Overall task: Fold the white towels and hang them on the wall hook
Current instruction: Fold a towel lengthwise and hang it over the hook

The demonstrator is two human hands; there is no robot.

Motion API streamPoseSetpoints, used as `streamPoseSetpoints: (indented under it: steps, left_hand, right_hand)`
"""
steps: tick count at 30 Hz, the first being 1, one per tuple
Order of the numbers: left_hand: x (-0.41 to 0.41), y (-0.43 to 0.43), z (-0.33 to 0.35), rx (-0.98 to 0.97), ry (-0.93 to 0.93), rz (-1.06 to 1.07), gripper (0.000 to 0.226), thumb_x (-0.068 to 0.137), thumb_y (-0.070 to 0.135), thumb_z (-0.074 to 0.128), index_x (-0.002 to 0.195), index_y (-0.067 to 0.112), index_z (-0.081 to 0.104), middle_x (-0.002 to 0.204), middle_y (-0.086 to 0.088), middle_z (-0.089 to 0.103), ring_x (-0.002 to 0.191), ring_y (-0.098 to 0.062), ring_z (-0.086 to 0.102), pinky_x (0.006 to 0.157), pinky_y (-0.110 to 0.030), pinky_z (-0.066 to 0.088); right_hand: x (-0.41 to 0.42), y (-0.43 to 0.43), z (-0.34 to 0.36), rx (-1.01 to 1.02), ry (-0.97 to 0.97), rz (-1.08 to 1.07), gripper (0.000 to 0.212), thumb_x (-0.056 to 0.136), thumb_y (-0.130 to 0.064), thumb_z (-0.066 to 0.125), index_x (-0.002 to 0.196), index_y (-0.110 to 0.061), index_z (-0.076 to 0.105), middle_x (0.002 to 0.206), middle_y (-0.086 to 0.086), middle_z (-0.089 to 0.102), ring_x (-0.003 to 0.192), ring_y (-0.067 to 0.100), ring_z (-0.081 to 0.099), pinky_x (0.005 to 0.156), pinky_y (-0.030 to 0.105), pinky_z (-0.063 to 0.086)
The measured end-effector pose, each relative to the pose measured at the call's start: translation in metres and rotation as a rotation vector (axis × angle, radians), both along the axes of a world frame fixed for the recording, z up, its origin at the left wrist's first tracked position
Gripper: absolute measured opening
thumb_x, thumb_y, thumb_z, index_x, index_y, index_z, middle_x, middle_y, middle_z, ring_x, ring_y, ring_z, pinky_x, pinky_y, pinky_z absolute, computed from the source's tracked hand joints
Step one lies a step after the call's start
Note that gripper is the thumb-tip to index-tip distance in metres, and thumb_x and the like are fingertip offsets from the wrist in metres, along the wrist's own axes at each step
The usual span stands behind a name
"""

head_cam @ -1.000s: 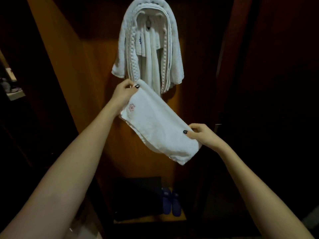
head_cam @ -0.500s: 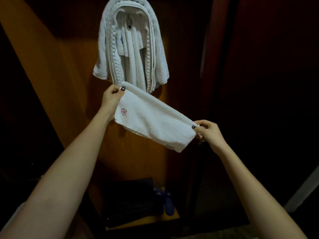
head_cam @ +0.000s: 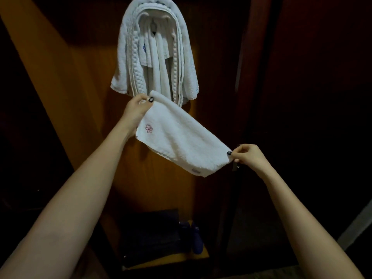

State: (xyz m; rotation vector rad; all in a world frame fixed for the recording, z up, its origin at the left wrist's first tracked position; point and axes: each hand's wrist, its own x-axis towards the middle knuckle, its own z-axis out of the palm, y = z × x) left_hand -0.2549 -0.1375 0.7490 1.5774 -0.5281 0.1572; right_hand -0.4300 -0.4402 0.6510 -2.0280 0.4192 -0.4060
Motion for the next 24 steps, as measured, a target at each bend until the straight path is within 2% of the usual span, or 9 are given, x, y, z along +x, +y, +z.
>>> streamPoseSetpoints:
  steps: [2,4,7,10,12,15,19,21,24]
  left_hand:
    - [-0.008,-0.010,0.007,0.112,-0.071,-0.075,0.023,0.090,0.018,0.062,0.070,0.030,0.061,0.070,0.005,0.058,0.066,-0.008,0.057,0.063,-0.026,0.045]
    - [-0.018,-0.021,0.011,0.197,-0.107,-0.236,0.019,0.088,0.016,0.065,0.074,0.028,0.064,0.068,0.009,0.062,0.067,-0.006,0.059,0.065,-0.019,0.047]
    - [-0.030,-0.033,0.018,0.353,-0.173,-0.392,0.005,0.084,0.026,0.071,0.081,0.022,0.070,0.077,0.008,0.066,0.079,-0.008,0.061,0.074,-0.019,0.047]
    - [-0.038,-0.035,0.024,0.432,-0.189,-0.449,0.008,0.085,0.030,0.069,0.084,0.022,0.072,0.087,0.004,0.069,0.089,-0.009,0.064,0.081,-0.019,0.050]
    - [-0.040,-0.031,0.024,0.469,-0.185,-0.472,0.009,0.089,0.026,0.065,0.087,0.020,0.071,0.089,0.004,0.068,0.090,-0.007,0.063,0.082,-0.018,0.048]
    - [-0.041,-0.020,0.018,0.566,-0.129,-0.442,0.004,0.089,0.020,0.066,0.088,0.016,0.066,0.080,0.006,0.064,0.079,-0.006,0.061,0.074,-0.019,0.047]
    - [-0.037,0.003,-0.001,0.756,-0.102,-0.322,0.020,0.083,0.023,0.072,0.091,0.004,0.070,0.074,0.005,0.064,0.060,0.004,0.055,0.057,-0.012,0.041]
    - [-0.036,0.013,-0.012,0.698,-0.091,-0.252,0.016,0.084,0.025,0.071,0.081,0.008,0.071,0.059,0.012,0.057,0.047,0.003,0.046,0.045,-0.011,0.032]
    - [-0.034,0.020,-0.020,0.535,-0.046,-0.198,0.011,0.084,0.017,0.071,0.074,0.013,0.068,0.048,0.013,0.056,0.043,0.003,0.047,0.042,-0.010,0.033]
  right_hand:
    - [0.005,0.015,0.013,-0.122,-0.068,-0.021,0.014,0.088,-0.030,0.069,0.094,-0.018,0.071,0.093,-0.002,0.070,0.088,0.013,0.065,0.079,0.032,0.054]
    - [0.013,0.034,0.035,-0.147,-0.211,0.111,0.023,0.092,-0.030,0.064,0.111,-0.020,0.069,0.106,-0.004,0.069,0.095,0.001,0.062,0.082,0.016,0.047]
    - [0.023,0.065,0.068,-0.116,-0.333,0.312,0.030,0.093,-0.026,0.063,0.122,-0.017,0.064,0.113,-0.004,0.068,0.101,0.002,0.063,0.088,0.018,0.050]
    - [0.032,0.087,0.085,-0.099,-0.377,0.381,0.014,0.091,-0.023,0.066,0.099,-0.013,0.071,0.093,-0.005,0.072,0.085,0.002,0.066,0.076,0.022,0.050]
    - [0.038,0.094,0.089,-0.131,-0.398,0.386,0.020,0.091,-0.022,0.066,0.085,-0.004,0.068,0.078,0.002,0.067,0.071,0.006,0.059,0.064,0.027,0.043]
    - [0.044,0.097,0.086,-0.189,-0.450,0.336,0.023,0.092,-0.018,0.063,0.078,0.001,0.059,0.069,0.002,0.055,0.064,0.006,0.047,0.059,0.028,0.033]
    - [0.050,0.092,0.080,-0.124,-0.461,0.214,0.020,0.091,-0.012,0.060,0.076,-0.002,0.051,0.069,0.001,0.047,0.065,0.006,0.042,0.058,0.025,0.032]
    - [0.050,0.089,0.077,-0.091,-0.408,0.209,0.012,0.090,-0.013,0.061,0.080,-0.009,0.055,0.073,-0.001,0.054,0.065,0.006,0.048,0.057,0.022,0.037]
    - [0.048,0.086,0.073,-0.051,-0.352,0.252,0.004,0.090,-0.009,0.063,0.091,-0.012,0.062,0.085,0.002,0.064,0.076,0.010,0.058,0.063,0.017,0.045]
